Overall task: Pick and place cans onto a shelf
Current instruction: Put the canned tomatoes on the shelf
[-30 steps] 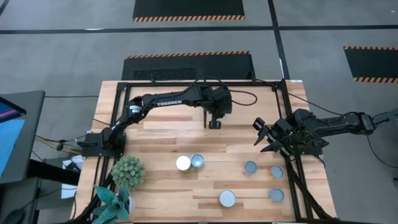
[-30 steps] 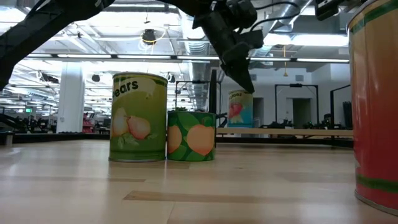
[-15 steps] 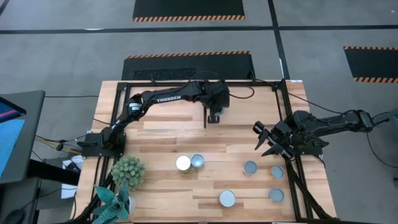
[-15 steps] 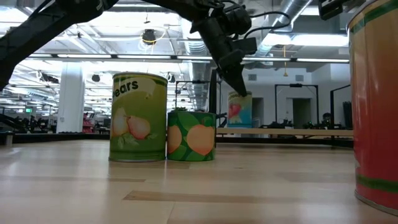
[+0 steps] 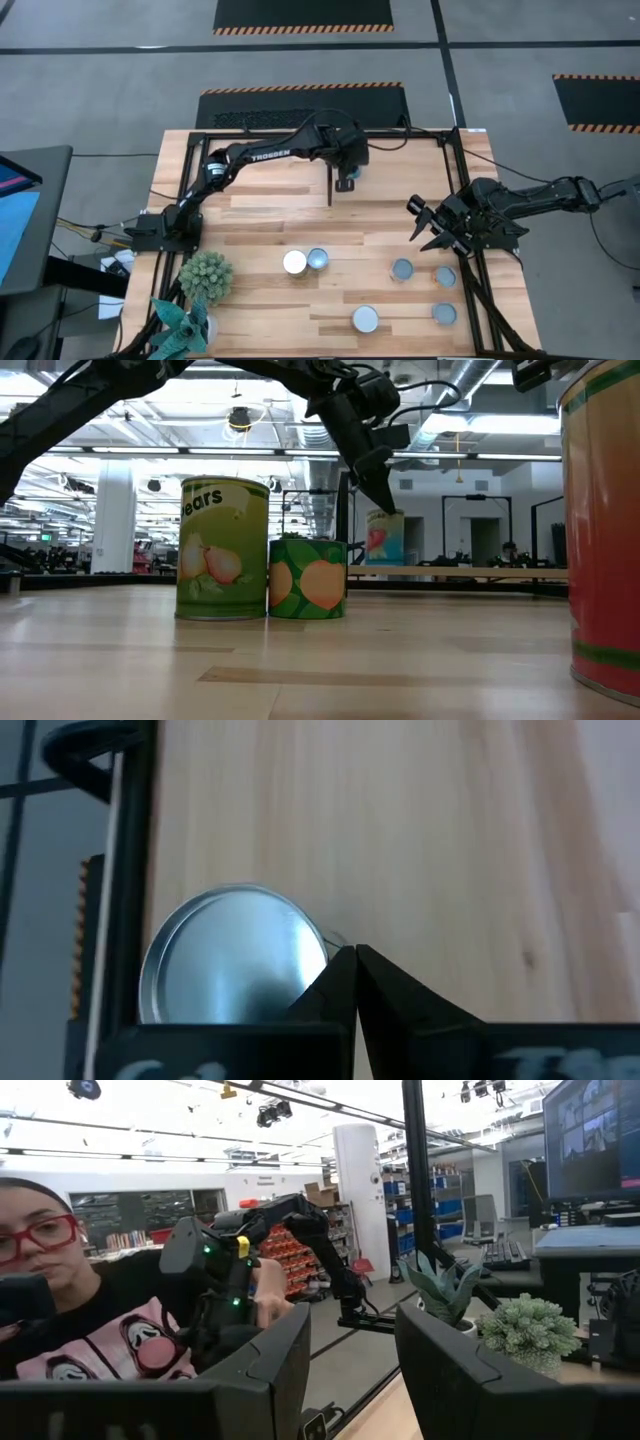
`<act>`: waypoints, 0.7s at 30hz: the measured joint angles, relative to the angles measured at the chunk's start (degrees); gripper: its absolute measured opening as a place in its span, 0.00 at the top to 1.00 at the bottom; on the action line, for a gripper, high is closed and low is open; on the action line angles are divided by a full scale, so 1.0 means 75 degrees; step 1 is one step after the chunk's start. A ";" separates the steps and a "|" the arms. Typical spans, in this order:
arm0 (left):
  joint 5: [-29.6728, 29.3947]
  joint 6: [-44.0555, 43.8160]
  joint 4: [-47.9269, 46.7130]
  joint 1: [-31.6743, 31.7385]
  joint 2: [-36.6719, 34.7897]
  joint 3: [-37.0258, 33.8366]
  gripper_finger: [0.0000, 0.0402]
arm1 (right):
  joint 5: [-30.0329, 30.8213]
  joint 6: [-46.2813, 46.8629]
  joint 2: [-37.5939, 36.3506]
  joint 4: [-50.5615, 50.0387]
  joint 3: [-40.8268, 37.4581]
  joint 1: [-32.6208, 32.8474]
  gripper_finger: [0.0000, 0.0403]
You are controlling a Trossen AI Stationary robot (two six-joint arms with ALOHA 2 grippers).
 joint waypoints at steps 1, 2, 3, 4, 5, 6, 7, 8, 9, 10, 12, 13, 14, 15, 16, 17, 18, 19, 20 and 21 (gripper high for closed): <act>-0.0088 0.0000 -0.0002 0.0017 0.0000 0.0000 1.00 | 0.0000 0.0000 0.0000 0.0002 0.0000 0.0000 0.57; -0.0139 0.0003 -0.0005 0.0038 0.0000 0.0000 1.00 | 0.0000 0.0000 0.0000 0.0002 0.0000 0.0000 0.57; -0.0147 0.0011 -0.0008 0.0055 0.0000 0.0000 1.00 | 0.0000 0.0000 0.0000 0.0002 0.0000 0.0000 0.57; -0.0153 0.0017 -0.0016 0.0070 0.0000 0.0000 1.00 | 0.0000 0.0000 0.0000 -0.0001 0.0000 0.0000 0.57; -0.0177 0.0002 -0.0022 0.0087 0.0000 0.0000 1.00 | 0.0000 0.0000 0.0000 -0.0001 0.0000 0.0000 0.57; -0.0200 -0.0034 -0.0024 0.0095 0.0000 0.0000 1.00 | 0.0000 0.0000 0.0000 -0.0005 0.0000 0.0000 0.57; -0.0237 -0.0076 -0.0025 0.0098 0.0000 0.0000 1.00 | 0.0000 0.0000 0.0000 -0.0012 0.0000 0.0000 0.57; -0.0277 -0.0107 -0.0025 0.0095 0.0000 0.0000 1.00 | 0.0000 0.0000 0.0001 -0.0019 0.0000 0.0000 0.57; -0.0269 -0.0148 -0.0024 0.0091 0.0000 0.0000 1.00 | 0.0000 0.0000 0.0002 -0.0022 0.0000 0.0000 0.57; -0.0220 -0.0190 -0.0032 0.0091 0.0000 0.0012 1.00 | 0.0000 0.0000 0.0000 -0.0021 0.0000 0.0000 0.57; 0.0082 -0.0210 0.0003 0.0067 0.0000 0.0082 1.00 | 0.0000 -0.0003 0.0000 -0.0025 0.0000 0.0000 0.57; 0.0232 -0.0198 0.0161 0.0047 0.0000 0.0093 1.00 | 0.0000 0.0000 0.0000 -0.0024 0.0000 0.0000 0.57; 0.0352 -0.0156 0.0369 0.0020 0.0000 0.0099 1.00 | -0.0001 0.0000 0.0000 -0.0024 0.0000 0.0000 0.57; 0.0381 -0.0092 0.0494 -0.0002 0.0000 0.0099 1.00 | -0.0002 -0.0001 0.0002 -0.0024 0.0000 0.0000 0.57; 0.0403 -0.0023 0.0597 -0.0014 0.0000 0.0099 1.00 | -0.0003 -0.0003 0.0000 -0.0024 0.0000 0.0000 0.57; 0.0409 0.0046 0.0774 -0.0025 0.0029 0.0100 1.00 | -0.0001 0.0000 0.0000 -0.0021 0.0000 0.0000 0.57; 0.0417 0.0096 0.1005 -0.0032 0.0078 0.0108 1.00 | -0.0003 -0.0003 0.0000 -0.0024 0.0000 0.0000 0.57; 0.0441 0.0107 0.1126 -0.0032 0.0109 0.0108 1.00 | 0.0000 -0.0003 0.0003 -0.0024 0.0000 0.0000 0.57; 0.0482 0.0111 0.1099 -0.0028 0.0136 0.0101 1.00 | 0.0000 0.0000 0.0003 -0.0024 0.0000 0.0000 0.57; 0.0491 0.0120 0.1198 -0.0026 0.0213 0.0100 1.00 | 0.0002 -0.0002 0.0001 -0.0019 0.0000 0.0000 0.57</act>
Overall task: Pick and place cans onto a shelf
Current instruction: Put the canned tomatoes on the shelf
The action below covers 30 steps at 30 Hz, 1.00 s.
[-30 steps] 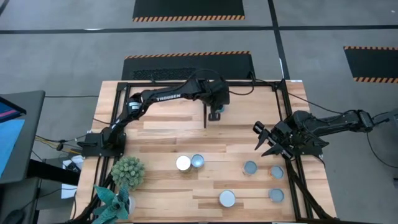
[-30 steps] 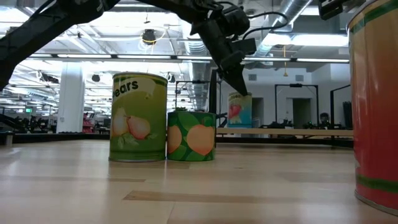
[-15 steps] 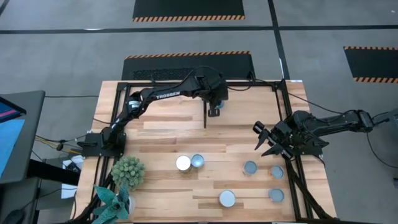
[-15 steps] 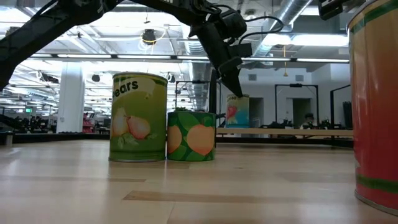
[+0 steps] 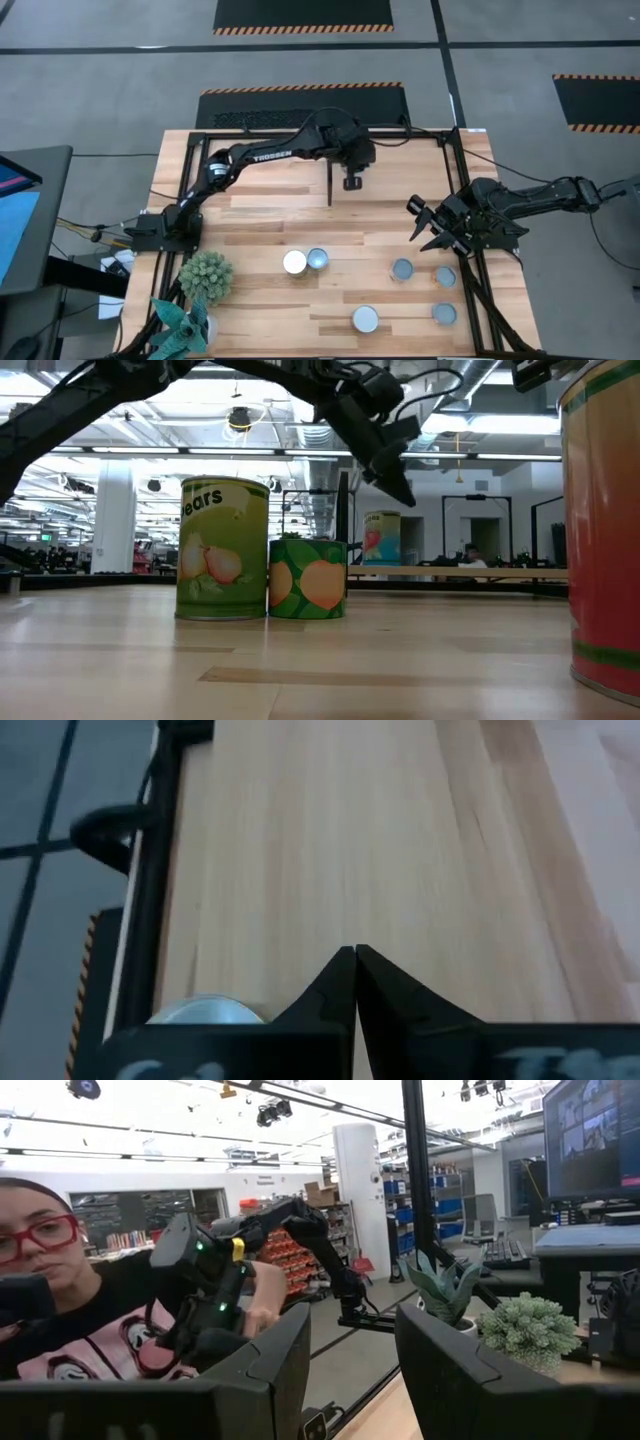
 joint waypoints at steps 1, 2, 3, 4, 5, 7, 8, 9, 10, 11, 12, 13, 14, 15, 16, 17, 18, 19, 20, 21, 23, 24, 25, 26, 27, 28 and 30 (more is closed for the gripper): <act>0.0012 0.0044 0.0274 0.0000 0.0100 0.0011 1.00 | 0.0004 0.0002 0.0001 -0.0002 0.0003 -0.0001 0.57; 0.0037 0.0049 0.0322 0.0006 0.0156 0.0008 1.00 | 0.0006 0.0001 0.0002 -0.0008 0.0003 -0.0003 0.57; 0.0038 0.0052 0.0171 0.0011 0.0176 -0.0016 1.00 | 0.0007 0.0000 0.0002 -0.0016 0.0003 -0.0003 0.57; 0.0032 0.0064 0.0251 0.0012 0.0262 -0.0018 1.00 | 0.0007 -0.0001 0.0002 -0.0015 0.0003 0.0000 0.57; 0.0018 0.0110 0.0567 -0.0002 0.0347 0.0010 1.00 | 0.0007 -0.0001 -0.0001 -0.0028 0.0003 0.0000 0.57; 0.0019 0.0135 0.0477 -0.0009 0.0392 -0.0008 1.00 | 0.0007 -0.0001 0.0002 -0.0073 0.0003 -0.0003 0.57; 0.0014 0.0142 0.0512 -0.0009 0.0400 -0.0012 1.00 | 0.0010 0.0000 -0.0001 -0.0074 0.0005 -0.0003 0.57; 0.0008 0.0192 0.0592 -0.0015 0.0402 -0.0012 1.00 | 0.0010 -0.0001 -0.0001 -0.0092 0.0006 -0.0003 0.57; -0.0006 0.0223 0.0578 -0.0015 0.0400 -0.0007 1.00 | 0.0008 -0.0001 -0.0001 -0.0115 0.0006 -0.0003 0.57; -0.0074 0.0224 0.0569 -0.0015 0.0399 0.0002 1.00 | 0.0008 -0.0001 0.0000 -0.0125 0.0006 -0.0003 0.57; -0.0166 0.0222 0.0537 -0.0013 0.0399 0.0001 1.00 | 0.0007 -0.0001 -0.0001 -0.0123 0.0006 -0.0003 0.57; -0.0226 0.0218 0.0479 -0.0012 0.0399 -0.0001 1.00 | 0.0007 -0.0001 -0.0001 -0.0122 0.0006 -0.0003 0.57; -0.0250 0.0218 0.0441 -0.0012 0.0398 -0.0001 1.00 | 0.0007 -0.0001 -0.0001 -0.0124 0.0006 -0.0003 0.57; -0.0284 0.0218 0.0432 -0.0010 0.0388 -0.0001 1.00 | 0.0007 -0.0001 -0.0001 -0.0127 0.0006 -0.0003 0.57; -0.0323 0.0218 0.0399 -0.0006 0.0370 -0.0001 1.00 | 0.0007 -0.0001 -0.0001 -0.0126 0.0006 -0.0003 0.57; -0.0391 0.0218 0.0311 -0.0006 0.0354 -0.0001 1.00 | 0.0007 -0.0001 -0.0001 -0.0126 0.0006 -0.0003 0.57; -0.0442 0.0218 0.0225 -0.0006 0.0347 -0.0001 1.00 | 0.0005 -0.0002 -0.0001 -0.0127 0.0006 -0.0003 0.57; -0.0496 0.0218 0.0155 -0.0006 0.0347 -0.0001 1.00 | 0.0004 -0.0001 -0.0001 -0.0132 0.0006 -0.0003 0.57; -0.0559 0.0218 0.0090 -0.0006 0.0347 -0.0001 1.00 | 0.0004 -0.0004 -0.0001 -0.0137 0.0006 -0.0003 0.57; -0.0577 0.0218 0.0009 -0.0006 0.0347 -0.0001 1.00 | 0.0004 -0.0004 -0.0001 -0.0146 0.0006 -0.0003 0.57; -0.0589 0.0218 -0.0017 -0.0006 0.0347 -0.0001 1.00 | 0.0004 -0.0004 -0.0001 -0.0165 0.0006 -0.0003 0.57; -0.0622 0.0215 -0.0028 -0.0006 0.0347 -0.0001 1.00 | 0.0004 -0.0004 -0.0001 -0.0168 0.0006 -0.0003 0.57; -0.0653 0.0215 -0.0036 -0.0006 0.0347 -0.0001 1.00 | 0.0004 -0.0004 -0.0001 -0.0168 0.0006 -0.0003 0.57; -0.0701 0.0215 -0.0058 -0.0006 0.0347 -0.0001 1.00 | 0.0004 -0.0004 -0.0001 -0.0168 0.0006 -0.0003 0.57; -0.0776 0.0215 -0.0090 -0.0006 0.0347 -0.0001 1.00 | 0.0004 -0.0004 -0.0001 -0.0168 0.0006 -0.0003 0.57; -0.0843 0.0224 -0.0123 -0.0006 0.0347 -0.0001 1.00 | 0.0003 -0.0004 -0.0001 -0.0168 0.0006 -0.0003 0.57; -0.0971 0.0233 -0.0206 -0.0003 0.0347 -0.0001 1.00 | 0.0001 -0.0004 -0.0001 -0.0168 0.0006 -0.0003 0.57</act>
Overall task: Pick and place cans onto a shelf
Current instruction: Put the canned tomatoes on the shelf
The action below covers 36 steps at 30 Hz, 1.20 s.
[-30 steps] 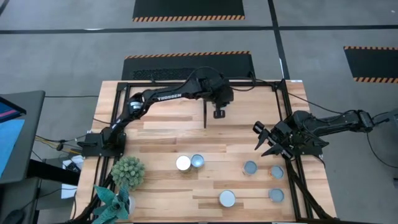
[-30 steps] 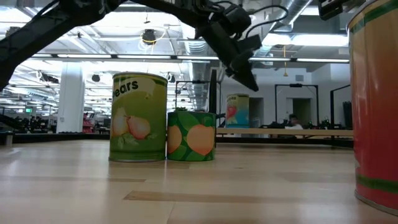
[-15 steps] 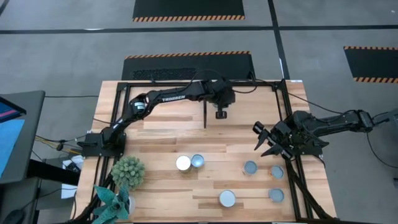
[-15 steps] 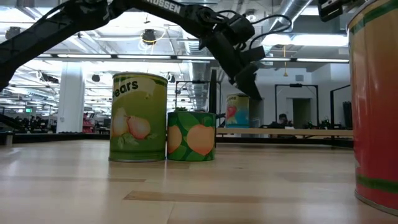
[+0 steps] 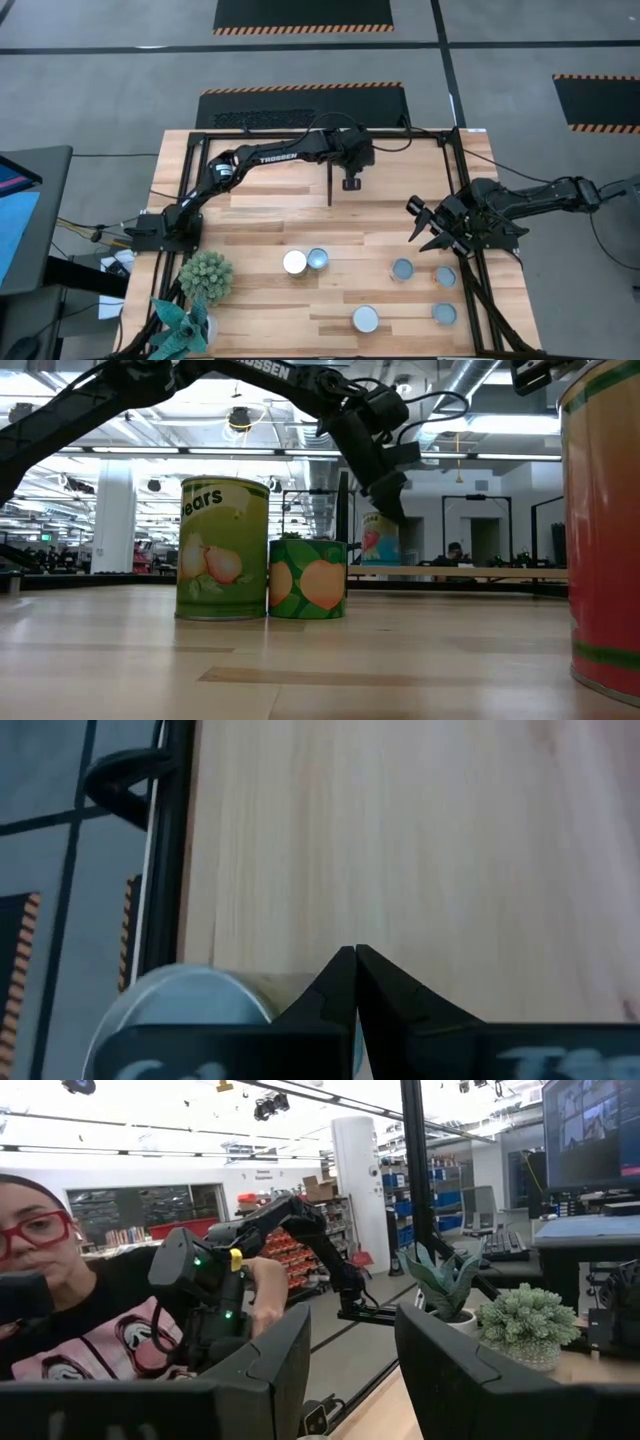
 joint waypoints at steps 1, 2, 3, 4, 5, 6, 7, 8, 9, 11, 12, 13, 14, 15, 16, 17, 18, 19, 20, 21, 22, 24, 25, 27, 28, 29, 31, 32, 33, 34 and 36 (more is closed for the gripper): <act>-0.0020 0.0000 -0.0020 0.0000 0.0000 0.0000 1.00 | 0.0000 0.0000 0.0000 0.0000 0.0000 0.0000 0.57; -0.0029 -0.0003 -0.0041 0.0000 0.0000 0.0000 1.00 | -0.0001 0.0000 0.0000 0.0000 0.0000 0.0000 0.57; -0.0033 -0.0003 -0.0064 0.0000 0.0000 0.0000 1.00 | -0.0002 0.0000 0.0000 0.0000 0.0000 0.0000 0.57; -0.0051 -0.0002 -0.0095 0.0003 0.0000 0.0000 1.00 | -0.0003 0.0000 0.0000 0.0000 0.0000 0.0000 0.57; -0.0087 -0.0003 -0.0141 0.0003 0.0000 0.0000 1.00 | -0.0003 0.0000 0.0000 -0.0003 0.0000 0.0000 0.57; -0.0151 -0.0003 -0.0176 0.0003 0.0000 0.0000 1.00 | -0.0003 0.0000 0.0000 -0.0003 0.0000 0.0000 0.57; -0.0216 -0.0003 -0.0187 0.0003 0.0000 0.0000 1.00 | -0.0006 0.0000 0.0000 -0.0003 0.0000 0.0000 0.57; -0.0277 -0.0003 -0.0198 0.0003 0.0000 0.0000 1.00 | -0.0006 0.0000 0.0000 -0.0003 0.0000 0.0000 0.57; -0.0315 -0.0003 -0.0211 0.0003 0.0000 0.0000 1.00 | -0.0006 0.0000 0.0000 -0.0006 0.0000 0.0000 0.57; -0.0349 -0.0003 -0.0233 0.0003 0.0000 0.0000 1.00 | -0.0006 0.0000 0.0000 -0.0004 0.0000 0.0000 0.57; -0.0422 -0.0003 -0.0232 0.0003 0.0000 0.0000 1.00 | -0.0009 0.0000 0.0000 -0.0006 0.0000 0.0000 0.57; -0.0496 -0.0003 -0.0231 0.0003 0.0000 0.0000 1.00 | -0.0009 0.0000 0.0000 -0.0006 0.0000 0.0000 0.57; -0.0571 -0.0003 -0.0229 0.0003 0.0000 0.0000 1.00 | -0.0009 0.0000 0.0000 -0.0006 0.0000 0.0000 0.57; -0.0642 -0.0003 -0.0231 0.0003 0.0000 0.0000 1.00 | -0.0009 0.0000 0.0000 -0.0006 0.0000 0.0000 0.57; -0.0698 -0.0002 -0.0244 0.0003 0.0000 0.0000 1.00 | -0.0009 0.0000 0.0000 -0.0006 0.0000 0.0000 0.57; -0.0731 -0.0003 -0.0265 0.0003 0.0000 0.0000 1.00 | -0.0009 0.0000 0.0000 -0.0006 0.0000 0.0000 0.57; -0.0729 -0.0003 -0.0269 0.0000 0.0000 0.0000 1.00 | -0.0009 -0.0001 0.0000 -0.0006 0.0000 0.0000 0.57; -0.0674 -0.0003 -0.0277 -0.0011 -0.0003 0.0011 1.00 | -0.0009 -0.0005 0.0000 -0.0006 0.0000 0.0000 0.57; -0.0548 -0.0003 -0.0348 -0.0027 -0.0006 0.0088 1.00 | -0.0009 -0.0019 0.0000 -0.0006 0.0000 0.0000 0.57; -0.0421 0.0019 -0.0393 -0.0065 -0.0006 0.0205 1.00 | -0.0009 -0.0042 0.0000 -0.0011 0.0000 0.0000 0.57; -0.0318 0.0089 -0.0431 -0.0114 -0.0006 0.0415 1.00 | -0.0009 -0.0114 0.0000 -0.0034 0.0000 0.0000 0.57; -0.0194 0.0304 -0.0841 -0.0264 -0.0019 0.1071 1.00 | -0.0009 -0.0192 0.0003 -0.0084 0.0000 0.0000 0.57; -0.0175 0.0440 -0.0996 -0.0336 -0.0099 0.1230 1.00 | -0.0009 -0.0195 0.0003 -0.0081 0.0000 0.0000 0.57; -0.0225 0.0826 -0.1032 -0.0470 -0.0679 0.0840 1.00 | 0.0007 -0.0201 0.0000 -0.0079 0.0000 0.0000 0.57; -0.0208 0.1046 -0.1413 -0.0517 -0.0904 0.0748 1.00 | 0.0064 -0.0212 0.0000 -0.0092 0.0000 0.0000 0.57; -0.0225 0.1155 -0.1709 -0.0561 -0.1145 0.0728 1.00 | 0.0207 -0.0266 0.0006 -0.0129 0.0000 0.0002 0.57; -0.0218 0.1158 -0.2683 -0.0568 -0.1617 0.0720 1.00 | 0.0761 -0.0713 0.0007 -0.0258 0.0000 0.0003 0.57; -0.0109 0.1134 -0.3055 -0.0563 -0.1875 0.0720 1.00 | 0.1270 -0.1027 0.0012 -0.0247 0.0000 0.0003 0.57; 0.0072 0.1084 -0.3499 -0.0545 -0.2088 0.0720 1.00 | 0.1942 -0.1308 0.0017 -0.0225 0.0000 0.0003 0.57; 0.0244 0.0985 -0.3941 -0.0522 -0.2292 0.0725 1.00 | 0.2701 -0.1608 0.0103 -0.0190 0.0018 -0.0009 0.57; 0.0569 0.0644 -0.4757 -0.0432 -0.2634 0.0723 1.00 | 0.4151 -0.2026 0.0297 -0.0228 0.0174 -0.0100 0.57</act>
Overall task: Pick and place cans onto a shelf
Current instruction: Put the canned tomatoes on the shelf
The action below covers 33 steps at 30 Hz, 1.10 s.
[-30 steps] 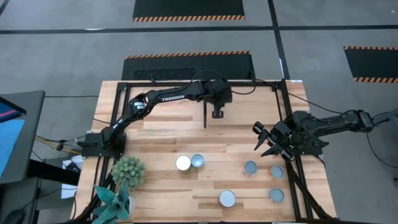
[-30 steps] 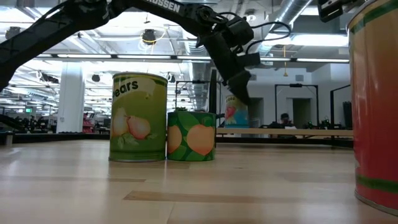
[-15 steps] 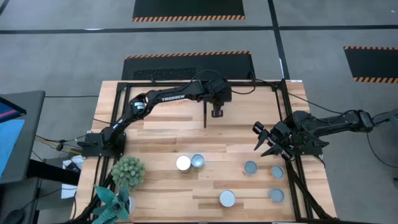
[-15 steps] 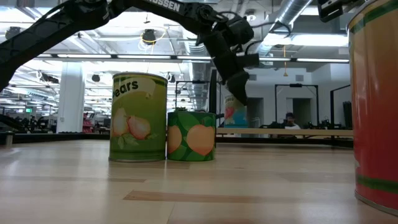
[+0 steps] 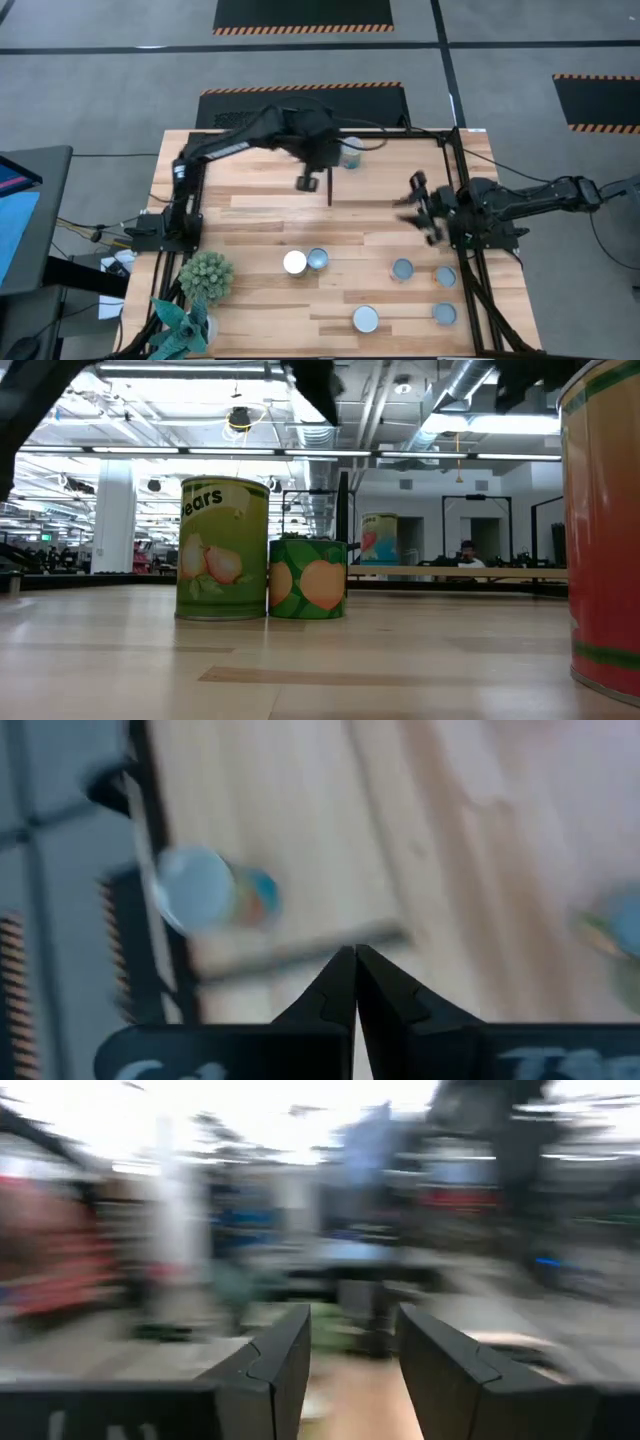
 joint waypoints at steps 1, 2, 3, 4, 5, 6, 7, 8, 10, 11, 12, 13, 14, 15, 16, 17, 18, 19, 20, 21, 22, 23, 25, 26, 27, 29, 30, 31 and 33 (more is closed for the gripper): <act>0.0131 -0.0137 -0.0339 0.0027 -0.0135 -0.0037 1.00 | 0.0559 -0.0094 0.0093 -0.0063 0.0091 -0.0065 0.57; 0.0263 -0.0230 -0.0639 0.0077 -0.0270 -0.0118 1.00 | 0.0965 -0.0141 0.0213 -0.0114 0.0218 -0.0151 0.57; 0.0379 -0.0279 -0.0898 0.0129 -0.0407 -0.0248 1.00 | 0.1257 -0.0175 0.0391 -0.0140 0.0417 -0.0243 0.57; 0.0457 -0.0317 -0.1094 0.0192 -0.0550 -0.0428 1.00 | 0.1475 -0.0234 0.0601 -0.0277 0.0705 -0.0368 0.57; 0.0500 -0.0360 -0.1206 0.0245 -0.0692 -0.0637 1.00 | 0.1629 -0.0314 0.0802 -0.0647 0.1007 -0.0496 0.57; 0.0513 -0.0370 -0.1204 0.0285 -0.0831 -0.0900 1.00 | 0.1757 -0.0381 0.1000 -0.1181 0.1349 -0.0644 0.57; 0.0524 -0.0368 -0.1177 0.0346 -0.0982 -0.1194 1.00 | 0.1916 -0.0437 0.1266 -0.1808 0.1799 -0.0840 0.57; 0.0526 -0.0362 -0.1174 0.0417 -0.1139 -0.1542 1.00 | 0.2095 -0.0477 0.1549 -0.2483 0.2256 -0.1036 0.57; 0.0530 -0.0387 -0.0908 0.0537 -0.1432 -0.2282 1.00 | 0.2474 -0.0501 0.2128 -0.3781 0.3156 -0.1507 0.57; 0.0532 -0.0437 -0.0670 0.0615 -0.1612 -0.2692 1.00 | 0.2629 -0.0501 0.2396 -0.4365 0.3564 -0.1771 0.58; 0.0537 -0.0497 -0.0485 0.0688 -0.1795 -0.3135 1.00 | 0.2709 -0.0514 0.2644 -0.4908 0.3948 -0.2056 0.58; 0.0535 -0.0547 -0.0246 0.0750 -0.1977 -0.3568 1.00 | 0.2717 -0.0518 0.2921 -0.5266 0.4295 -0.2346 0.59; 0.0534 -0.0586 0.0124 0.0814 -0.2181 -0.4011 1.00 | 0.2661 -0.0518 0.3168 -0.5556 0.4586 -0.2618 0.59; 0.0522 -0.0645 0.0518 0.0874 -0.2391 -0.4465 1.00 | 0.2575 -0.0518 0.3377 -0.5888 0.4797 -0.2904 0.60; 0.0513 -0.0725 0.0911 0.0909 -0.2590 -0.4932 1.00 | 0.2461 -0.0518 0.3575 -0.6197 0.4957 -0.3196 0.60; 0.0518 -0.0807 0.1278 0.0941 -0.2809 -0.5386 1.00 | 0.2327 -0.0516 0.3768 -0.6367 0.5092 -0.3448 0.61; 0.0518 -0.0869 0.1654 0.0991 -0.3037 -0.5819 1.00 | 0.2124 -0.0515 0.3934 -0.6508 0.5187 -0.3702 0.61; 0.0509 -0.0948 0.1973 0.1023 -0.3262 -0.6242 1.00 | 0.1891 -0.0515 0.4077 -0.6646 0.5224 -0.3949 0.62; 0.0462 -0.1048 0.2295 0.1038 -0.3511 -0.6647 1.00 | 0.1629 -0.0509 0.4209 -0.6743 0.5229 -0.4159 0.62; 0.0431 -0.1171 0.2660 0.1075 -0.3750 -0.7030 1.00 | 0.1365 -0.0480 0.4340 -0.6838 0.5229 -0.4378 0.63; 0.0379 -0.1304 0.3054 0.1091 -0.3988 -0.7412 1.00 | 0.1135 -0.0413 0.4461 -0.6981 0.5225 -0.4594 0.64; 0.0309 -0.1451 0.3498 0.1094 -0.4232 -0.7766 1.00 | 0.0955 -0.0338 0.4574 -0.7070 0.5222 -0.4774 0.65; 0.0188 -0.1663 0.4459 0.1100 -0.4666 -0.8353 1.00 | 0.0663 -0.0313 0.4814 -0.7022 0.5227 -0.5064 0.67; 0.0123 -0.1719 0.4923 0.1094 -0.4863 -0.8614 1.00 | 0.0611 -0.0310 0.4916 -0.7047 0.5227 -0.5197 0.69; 0.0048 -0.1793 0.5295 0.1078 -0.5023 -0.8827 1.00 | 0.0608 -0.0305 0.5016 -0.7041 0.5227 -0.5314 0.70; -0.0005 -0.1994 0.5918 0.1070 -0.5291 -0.9199 1.00 | 0.0608 -0.0291 0.5243 -0.6999 0.5229 -0.5483 0.74; -0.0006 -0.2044 0.6110 0.1062 -0.5385 -0.9346 1.00 | 0.0608 -0.0277 0.5369 -0.7032 0.5229 -0.5525 0.75; 0.0000 -0.2101 0.6322 0.1049 -0.5450 -0.9468 1.00 | 0.0616 -0.0234 0.5505 -0.7049 0.5228 -0.5547 0.77; -0.0012 -0.2182 0.6602 0.1018 -0.5494 -0.9602 1.00 | 0.0605 -0.0168 0.5739 -0.7016 0.5227 -0.5567 0.81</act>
